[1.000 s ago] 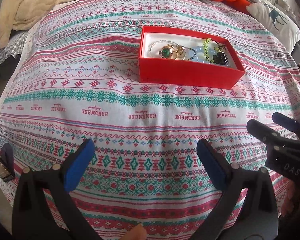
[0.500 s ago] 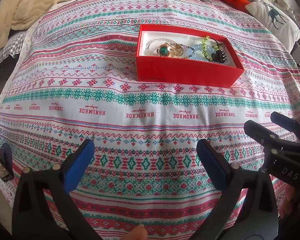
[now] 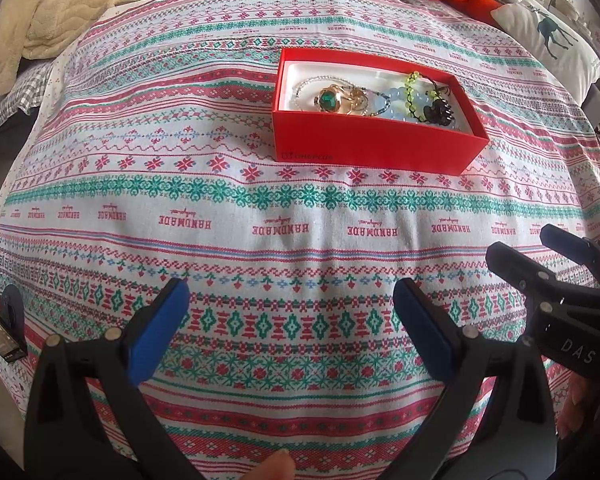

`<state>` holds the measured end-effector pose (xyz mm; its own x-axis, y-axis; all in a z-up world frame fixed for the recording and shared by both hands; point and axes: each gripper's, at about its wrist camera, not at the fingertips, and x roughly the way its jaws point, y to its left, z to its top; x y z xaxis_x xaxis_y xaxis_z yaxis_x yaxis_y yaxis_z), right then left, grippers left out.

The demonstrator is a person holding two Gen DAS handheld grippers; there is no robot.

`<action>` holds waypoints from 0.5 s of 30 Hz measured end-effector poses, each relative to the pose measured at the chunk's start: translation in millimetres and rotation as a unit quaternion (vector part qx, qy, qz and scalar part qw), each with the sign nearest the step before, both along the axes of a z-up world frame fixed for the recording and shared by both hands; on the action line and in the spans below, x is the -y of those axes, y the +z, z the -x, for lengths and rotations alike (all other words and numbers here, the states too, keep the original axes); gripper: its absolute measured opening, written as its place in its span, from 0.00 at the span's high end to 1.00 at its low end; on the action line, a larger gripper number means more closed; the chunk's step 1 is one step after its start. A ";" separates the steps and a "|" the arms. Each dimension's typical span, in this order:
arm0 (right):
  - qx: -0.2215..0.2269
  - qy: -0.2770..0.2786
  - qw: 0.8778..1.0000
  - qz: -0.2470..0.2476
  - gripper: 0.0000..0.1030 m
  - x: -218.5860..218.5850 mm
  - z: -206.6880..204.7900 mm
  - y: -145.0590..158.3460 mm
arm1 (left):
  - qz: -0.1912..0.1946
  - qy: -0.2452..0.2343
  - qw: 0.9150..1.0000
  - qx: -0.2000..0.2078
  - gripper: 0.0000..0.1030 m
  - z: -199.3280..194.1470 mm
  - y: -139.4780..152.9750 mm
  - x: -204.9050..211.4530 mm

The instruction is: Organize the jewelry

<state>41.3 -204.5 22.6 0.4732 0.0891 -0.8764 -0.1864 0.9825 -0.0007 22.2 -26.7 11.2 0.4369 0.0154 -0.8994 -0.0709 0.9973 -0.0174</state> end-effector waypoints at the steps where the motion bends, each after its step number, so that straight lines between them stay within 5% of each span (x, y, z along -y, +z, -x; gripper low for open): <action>1: 0.001 0.000 1.000 0.000 0.17 -0.4 0.2 -0.1 | 0.000 0.000 1.000 0.000 0.01 -0.1 -0.1 0.0; 15: 0.000 0.001 1.000 -0.001 0.17 -0.9 0.0 0.6 | 0.000 0.002 1.000 0.000 0.01 0.5 -0.3 -0.2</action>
<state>41.3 -203.6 23.2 0.4724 0.0909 -0.8767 -0.1875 0.9823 0.0008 21.7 -26.5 10.9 0.4376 0.0171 -0.8990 -0.0756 0.9970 -0.0178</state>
